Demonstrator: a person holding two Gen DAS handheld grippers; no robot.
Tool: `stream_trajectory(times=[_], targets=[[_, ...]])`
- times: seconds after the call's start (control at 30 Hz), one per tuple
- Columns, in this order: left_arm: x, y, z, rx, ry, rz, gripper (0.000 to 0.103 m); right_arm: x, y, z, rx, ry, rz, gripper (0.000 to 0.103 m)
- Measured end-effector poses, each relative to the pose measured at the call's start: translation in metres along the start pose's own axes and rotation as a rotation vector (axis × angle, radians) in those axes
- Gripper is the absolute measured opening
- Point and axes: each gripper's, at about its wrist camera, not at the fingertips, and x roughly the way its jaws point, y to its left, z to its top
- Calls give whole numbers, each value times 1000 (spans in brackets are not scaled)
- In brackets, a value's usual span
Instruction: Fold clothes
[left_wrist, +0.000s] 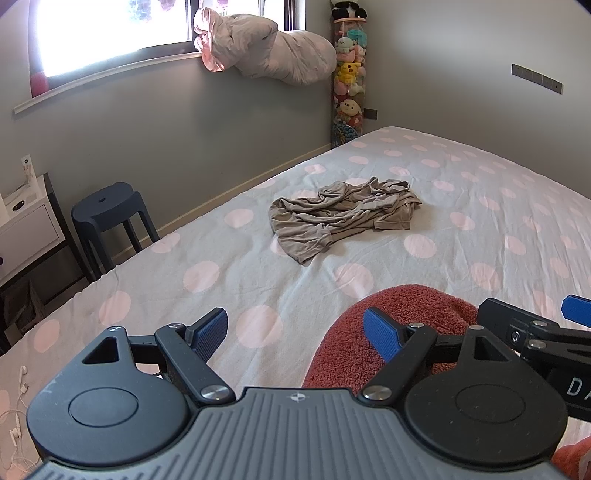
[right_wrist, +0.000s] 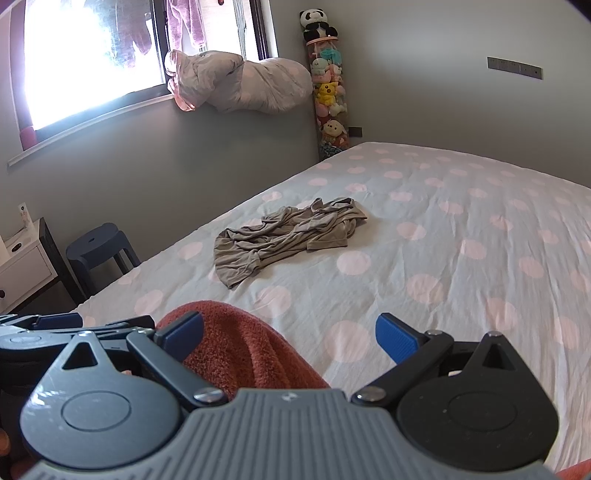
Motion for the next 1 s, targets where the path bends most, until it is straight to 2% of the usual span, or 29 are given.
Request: stream_trajectory(times=[0.2, 0.5, 0.67, 0.8, 1.0], targets=[[2, 0, 0, 8, -9, -3, 81, 0, 3, -1, -12, -9, -2, 100], [8, 0, 2, -1, -21, -7, 75, 4, 4, 2, -61, -36, 14, 100], [11, 1, 10, -6, -44, -8, 74, 9, 3, 7, -90, -46, 49, 100], [19, 3, 18, -24, -69, 2, 74, 18, 8, 18, -129, -58, 62, 100], [41, 5, 24, -30, -49, 18, 74, 44, 8, 27, -163, -45, 99, 100]])
